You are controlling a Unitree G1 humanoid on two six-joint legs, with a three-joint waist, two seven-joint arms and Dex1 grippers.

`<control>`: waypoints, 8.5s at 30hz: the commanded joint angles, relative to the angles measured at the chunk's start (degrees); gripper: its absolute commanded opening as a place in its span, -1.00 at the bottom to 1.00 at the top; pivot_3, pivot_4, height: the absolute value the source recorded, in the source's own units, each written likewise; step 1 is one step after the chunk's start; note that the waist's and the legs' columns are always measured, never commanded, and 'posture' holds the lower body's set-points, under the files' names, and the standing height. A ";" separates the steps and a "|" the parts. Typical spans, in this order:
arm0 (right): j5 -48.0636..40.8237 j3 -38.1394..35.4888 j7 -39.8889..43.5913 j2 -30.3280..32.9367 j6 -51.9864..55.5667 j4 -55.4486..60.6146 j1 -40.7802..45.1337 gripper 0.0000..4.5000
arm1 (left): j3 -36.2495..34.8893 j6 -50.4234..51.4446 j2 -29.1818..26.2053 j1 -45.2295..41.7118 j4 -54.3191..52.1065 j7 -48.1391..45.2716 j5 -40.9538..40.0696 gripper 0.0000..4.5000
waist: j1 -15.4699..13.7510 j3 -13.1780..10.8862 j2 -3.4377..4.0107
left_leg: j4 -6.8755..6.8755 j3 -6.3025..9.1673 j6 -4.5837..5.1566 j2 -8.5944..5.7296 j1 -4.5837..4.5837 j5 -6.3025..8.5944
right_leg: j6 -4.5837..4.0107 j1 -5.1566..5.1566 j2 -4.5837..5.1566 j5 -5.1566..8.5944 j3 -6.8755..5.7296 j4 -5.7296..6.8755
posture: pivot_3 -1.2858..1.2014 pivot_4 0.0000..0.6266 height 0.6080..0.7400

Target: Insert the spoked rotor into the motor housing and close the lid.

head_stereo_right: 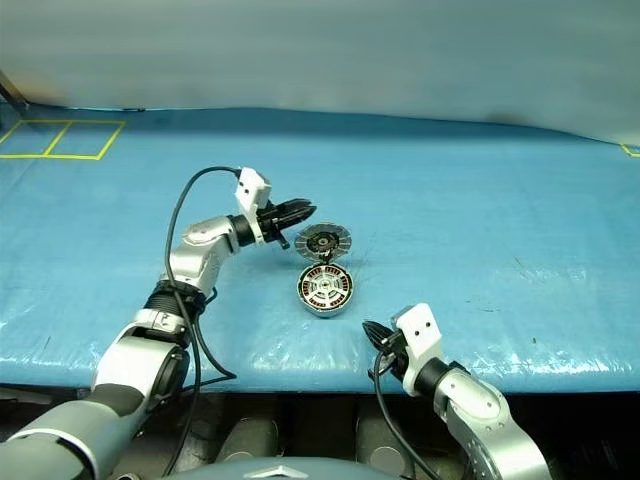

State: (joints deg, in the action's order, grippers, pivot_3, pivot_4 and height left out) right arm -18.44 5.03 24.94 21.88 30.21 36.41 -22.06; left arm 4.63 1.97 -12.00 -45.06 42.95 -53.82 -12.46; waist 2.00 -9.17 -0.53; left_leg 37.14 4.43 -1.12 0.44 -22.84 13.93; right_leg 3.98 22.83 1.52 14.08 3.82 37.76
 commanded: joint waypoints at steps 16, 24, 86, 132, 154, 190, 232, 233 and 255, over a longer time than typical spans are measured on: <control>1.00 -1.70 -3.58 -0.55 -3.07 5.06 -5.56 -1.00 | 9.98 4.04 -0.28 5.54 -13.66 -21.38 1.49 -0.62 | 0.02 0.01 0.02 | 0.05 0.00 -0.01 0.03 0.04 -0.01 | 0.19 -0.03 -0.02 0.15 0.03 0.05 | 0.03 -0.52 1.00; -0.41 -4.54 -4.07 -0.54 -1.65 5.00 -1.95 -1.00 | 21.01 -10.58 -4.94 7.72 -10.41 -17.25 16.65 -0.62 | -0.27 0.08 0.03 | 0.07 -0.01 -0.01 0.05 0.24 -0.01 | 0.24 -0.20 -0.02 0.18 0.03 0.05 | 0.03 -0.52 1.00; 12.81 13.90 7.34 -1.97 -7.59 -24.30 31.67 0.35 | -2.08 12.55 -16.66 47.94 -58.01 2.35 -9.29 -0.63 | 0.22 0.12 0.15 | -0.07 -0.04 -0.01 0.14 0.27 -0.03 | -0.21 -0.07 -0.05 0.07 0.02 0.14 | 0.03 -0.52 1.00; 15.40 12.25 4.07 -1.08 -6.59 -24.83 25.60 0.35 | 8.14 9.51 -8.72 34.73 -41.22 5.88 1.06 -0.98 | -0.82 0.24 0.09 | -0.06 0.02 -0.05 0.04 0.42 -0.05 | -0.17 -0.32 0.01 0.04 -0.01 0.04 | 0.03 -0.52 1.00; 5.74 0.80 1.50 -6.35 -9.64 -13.63 25.84 1.00 | 8.27 3.14 -8.77 33.59 -33.33 4.91 4.00 -1.00 | -0.76 0.31 0.14 | -0.02 0.01 -0.07 0.04 0.40 -0.07 | 0.16 -0.30 0.01 0.15 0.01 0.04 | 0.03 -0.52 1.00; -29.94 -10.95 -4.38 -16.85 22.92 -20.79 22.61 1.00 | 7.88 -1.01 -9.03 32.38 -28.61 3.97 5.36 -1.00 | -0.64 0.34 0.30 | -0.09 0.02 -0.04 0.04 0.33 -0.06 | 0.15 -0.23 0.00 0.18 0.02 0.03 | 0.03 -0.52 1.00; -48.94 -21.66 -12.98 -27.37 20.37 -22.94 22.06 -0.49 | -8.29 21.44 -11.40 37.65 -51.28 6.95 -17.32 -1.00 | 0.23 -0.05 0.47 | -0.24 0.00 -0.03 0.13 -0.04 -0.04 | 0.04 0.17 -0.03 0.24 0.02 0.04 | 0.03 -0.52 1.00; -50.16 -21.02 -12.60 -28.10 20.40 -21.61 21.97 -0.49 | -9.26 22.88 -10.52 37.87 -51.60 8.02 -19.14 -1.00 | 0.25 -0.07 0.49 | -0.24 0.00 -0.03 0.13 -0.10 -0.04 | 0.03 0.24 -0.03 0.23 0.02 0.05 | 0.03 -0.52 1.00; -63.79 -10.01 -13.50 -20.42 20.89 -9.84 24.59 -0.49 | -16.48 36.53 -0.15 41.94 -58.03 12.22 -49.18 0.99 | 1.05 -0.10 0.50 | -0.05 0.04 -0.04 0.13 -0.68 -0.05 | -0.24 0.81 -0.06 0.05 -0.02 0.15 | 0.03 -0.52 1.00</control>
State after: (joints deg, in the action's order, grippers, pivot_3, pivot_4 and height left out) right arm -79.01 -5.53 10.03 1.58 51.66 23.28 1.15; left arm -11.81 38.31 -12.52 -2.68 -11.80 -41.29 -59.53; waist 3.05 -9.27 -0.03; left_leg 37.09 4.46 -1.16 0.57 -23.52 13.88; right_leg 3.75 23.63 1.46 14.14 3.79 37.91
